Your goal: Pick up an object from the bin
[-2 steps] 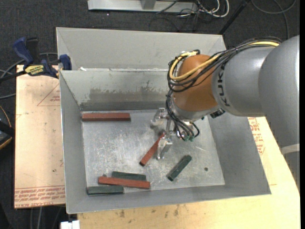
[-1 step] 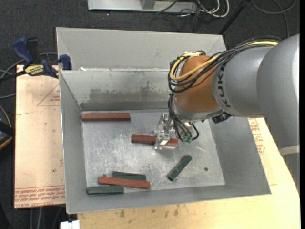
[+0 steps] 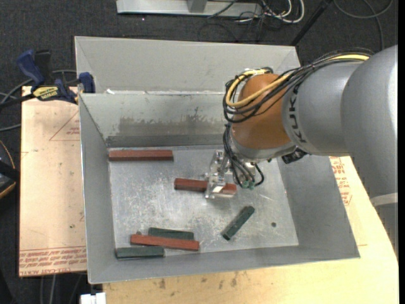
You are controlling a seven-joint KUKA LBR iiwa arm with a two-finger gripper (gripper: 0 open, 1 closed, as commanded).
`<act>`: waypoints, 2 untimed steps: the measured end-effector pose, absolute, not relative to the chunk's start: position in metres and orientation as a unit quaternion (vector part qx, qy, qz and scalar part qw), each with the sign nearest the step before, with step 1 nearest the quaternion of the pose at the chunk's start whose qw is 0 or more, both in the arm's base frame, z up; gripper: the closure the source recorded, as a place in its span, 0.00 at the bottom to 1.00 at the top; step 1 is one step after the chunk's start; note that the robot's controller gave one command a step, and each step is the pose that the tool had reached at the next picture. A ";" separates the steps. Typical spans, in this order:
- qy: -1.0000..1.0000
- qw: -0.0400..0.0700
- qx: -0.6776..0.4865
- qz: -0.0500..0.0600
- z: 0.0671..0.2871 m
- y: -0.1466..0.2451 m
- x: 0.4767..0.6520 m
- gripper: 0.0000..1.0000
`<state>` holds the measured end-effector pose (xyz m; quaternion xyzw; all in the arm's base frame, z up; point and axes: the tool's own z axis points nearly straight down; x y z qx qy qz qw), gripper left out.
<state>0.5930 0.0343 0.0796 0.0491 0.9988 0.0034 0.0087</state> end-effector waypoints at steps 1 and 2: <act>0.999 0.008 0.049 0.003 0.082 0.034 0.593 1.00; 0.999 0.003 0.049 0.001 0.089 0.034 0.590 1.00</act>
Offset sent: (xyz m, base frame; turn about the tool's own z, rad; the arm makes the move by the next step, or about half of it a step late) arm -0.0001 -0.0001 0.0469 -0.0001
